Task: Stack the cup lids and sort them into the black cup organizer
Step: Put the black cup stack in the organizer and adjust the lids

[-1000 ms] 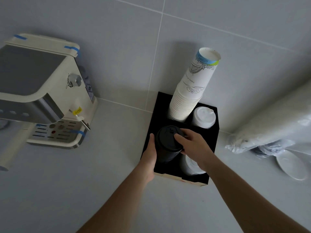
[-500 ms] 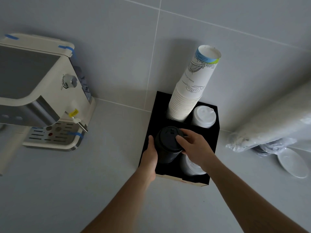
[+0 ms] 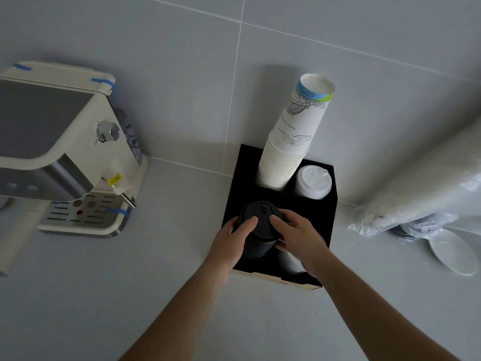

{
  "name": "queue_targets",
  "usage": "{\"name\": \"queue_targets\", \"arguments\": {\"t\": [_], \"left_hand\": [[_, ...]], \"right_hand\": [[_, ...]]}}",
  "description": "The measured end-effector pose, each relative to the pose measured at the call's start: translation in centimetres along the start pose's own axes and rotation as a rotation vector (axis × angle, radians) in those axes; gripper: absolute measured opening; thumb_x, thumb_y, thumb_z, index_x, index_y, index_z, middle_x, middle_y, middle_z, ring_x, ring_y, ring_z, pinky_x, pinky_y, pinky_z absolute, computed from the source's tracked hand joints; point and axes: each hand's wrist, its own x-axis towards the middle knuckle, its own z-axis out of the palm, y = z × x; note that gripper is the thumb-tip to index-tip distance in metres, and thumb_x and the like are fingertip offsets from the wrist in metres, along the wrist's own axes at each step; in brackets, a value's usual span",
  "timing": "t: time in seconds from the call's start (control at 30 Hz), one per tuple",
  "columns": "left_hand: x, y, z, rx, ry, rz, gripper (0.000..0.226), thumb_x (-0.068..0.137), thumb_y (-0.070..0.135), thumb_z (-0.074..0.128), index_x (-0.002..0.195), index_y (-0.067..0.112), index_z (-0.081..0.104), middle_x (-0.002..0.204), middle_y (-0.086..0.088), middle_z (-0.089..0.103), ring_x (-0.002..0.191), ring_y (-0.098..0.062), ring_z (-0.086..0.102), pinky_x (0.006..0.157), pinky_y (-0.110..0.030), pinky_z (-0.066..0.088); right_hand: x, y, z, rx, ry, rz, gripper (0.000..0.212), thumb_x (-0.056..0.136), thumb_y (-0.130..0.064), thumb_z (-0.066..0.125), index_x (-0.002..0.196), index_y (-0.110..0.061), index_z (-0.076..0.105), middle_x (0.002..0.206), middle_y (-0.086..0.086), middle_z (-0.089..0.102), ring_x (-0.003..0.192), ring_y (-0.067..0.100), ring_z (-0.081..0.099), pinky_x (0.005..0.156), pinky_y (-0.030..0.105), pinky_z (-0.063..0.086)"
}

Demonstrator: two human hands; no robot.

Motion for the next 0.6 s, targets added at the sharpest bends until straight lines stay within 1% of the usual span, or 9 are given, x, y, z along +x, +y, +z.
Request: {"name": "queue_targets", "arguments": {"t": [0.03, 0.07, 0.2, 0.3, 0.4, 0.43, 0.5, 0.6], "left_hand": [[-0.1, 0.0, 0.0, 0.005, 0.009, 0.000, 0.048, 0.082, 0.051, 0.061, 0.127, 0.034, 0.056, 0.112, 0.017, 0.062, 0.099, 0.000, 0.056, 0.087, -0.033, 0.042], [-0.2, 0.0, 0.1, 0.008, 0.017, 0.001, 0.047, 0.082, 0.050, 0.061, 0.126, 0.034, 0.057, 0.113, 0.015, 0.063, 0.100, -0.001, 0.057, 0.086, -0.032, 0.043], [-0.5, 0.1, 0.5, 0.017, 0.036, 0.027, 0.037, 0.084, 0.049, 0.060, 0.119, 0.037, 0.059, 0.111, 0.015, 0.065, 0.102, -0.003, 0.058, 0.080, -0.028, 0.044], [-0.6, 0.6, 0.6, 0.032, 0.040, 0.034, 0.033, 0.084, 0.050, 0.059, 0.114, 0.038, 0.060, 0.107, 0.015, 0.065, 0.098, -0.003, 0.058, 0.081, -0.030, 0.044], [-0.6, 1.2, 0.8, 0.026, 0.051, 0.023, 0.015, 0.085, 0.047, 0.060, 0.097, 0.040, 0.062, 0.102, 0.014, 0.065, 0.096, -0.005, 0.059, 0.084, -0.032, 0.045], [-0.6, 1.3, 0.8, 0.025, 0.051, 0.019, 0.014, 0.084, 0.048, 0.060, 0.095, 0.040, 0.062, 0.102, 0.013, 0.065, 0.097, -0.006, 0.059, 0.085, -0.032, 0.045], [-0.8, 1.3, 0.8, 0.015, 0.041, 0.016, 0.022, 0.083, 0.049, 0.061, 0.102, 0.039, 0.063, 0.105, 0.012, 0.066, 0.099, -0.008, 0.059, 0.086, -0.032, 0.045], [-1.2, 1.3, 0.9, 0.003, 0.046, 0.016, 0.041, 0.080, 0.054, 0.061, 0.116, 0.034, 0.062, 0.109, 0.011, 0.066, 0.100, -0.008, 0.059, 0.082, -0.031, 0.045]], "right_hand": [[-0.1, 0.1, 0.0, -0.009, -0.003, -0.006, 0.011, 0.096, -0.025, 0.059, 0.101, -0.030, 0.067, 0.099, 0.001, 0.076, 0.092, 0.015, 0.073, 0.079, 0.030, 0.060], [-0.1, 0.2, 0.0, -0.024, -0.001, -0.013, 0.011, 0.096, -0.027, 0.059, 0.101, -0.032, 0.067, 0.098, 0.000, 0.076, 0.091, 0.014, 0.073, 0.079, 0.029, 0.061], [0.3, 0.8, 0.2, -0.119, 0.041, -0.061, 0.011, 0.092, -0.039, 0.058, 0.096, -0.044, 0.066, 0.097, -0.005, 0.077, 0.093, 0.016, 0.073, 0.090, 0.044, 0.059], [0.4, 0.6, 0.3, -0.110, 0.043, -0.063, 0.012, 0.088, -0.044, 0.058, 0.094, -0.045, 0.069, 0.094, -0.003, 0.078, 0.092, 0.020, 0.074, 0.089, 0.051, 0.058], [0.4, 0.2, 0.3, -0.081, 0.058, -0.048, 0.013, 0.085, -0.045, 0.060, 0.091, -0.045, 0.072, 0.093, 0.000, 0.078, 0.094, 0.027, 0.073, 0.088, 0.056, 0.057], [0.4, 0.1, 0.3, -0.072, 0.061, -0.042, 0.013, 0.086, -0.044, 0.060, 0.091, -0.044, 0.072, 0.094, 0.001, 0.078, 0.095, 0.029, 0.073, 0.089, 0.056, 0.056], [0.1, 0.0, 0.4, -0.056, 0.061, -0.032, 0.013, 0.090, -0.040, 0.059, 0.093, -0.041, 0.072, 0.095, 0.002, 0.078, 0.096, 0.028, 0.073, 0.090, 0.055, 0.056], [-0.1, -0.4, 0.5, 0.004, 0.062, 0.005, 0.014, 0.095, -0.030, 0.058, 0.099, -0.031, 0.072, 0.098, 0.002, 0.077, 0.097, 0.022, 0.073, 0.093, 0.048, 0.057]]}}
